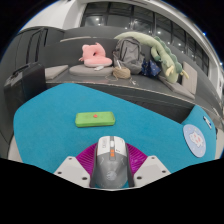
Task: Arrange mouse
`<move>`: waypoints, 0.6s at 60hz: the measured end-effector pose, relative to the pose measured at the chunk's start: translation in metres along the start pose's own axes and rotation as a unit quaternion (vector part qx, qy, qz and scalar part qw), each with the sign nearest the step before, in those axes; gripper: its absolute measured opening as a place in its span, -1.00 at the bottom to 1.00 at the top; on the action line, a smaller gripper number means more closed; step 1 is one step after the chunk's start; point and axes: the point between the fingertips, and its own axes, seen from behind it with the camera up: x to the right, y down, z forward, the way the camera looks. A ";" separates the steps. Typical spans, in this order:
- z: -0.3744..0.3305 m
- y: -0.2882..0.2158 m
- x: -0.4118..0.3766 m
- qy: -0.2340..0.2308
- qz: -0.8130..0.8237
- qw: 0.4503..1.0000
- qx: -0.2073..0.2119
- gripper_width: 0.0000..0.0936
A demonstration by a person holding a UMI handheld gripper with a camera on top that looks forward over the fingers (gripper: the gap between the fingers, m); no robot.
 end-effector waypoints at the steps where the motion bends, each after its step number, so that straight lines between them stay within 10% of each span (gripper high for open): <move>1: 0.000 0.000 0.000 -0.002 0.003 1.000 -0.001 -0.08; 18: -0.061 -0.060 0.041 -0.048 0.037 0.997 0.049 -0.26; 36: -0.067 -0.106 0.257 0.023 0.029 0.996 0.085 -0.26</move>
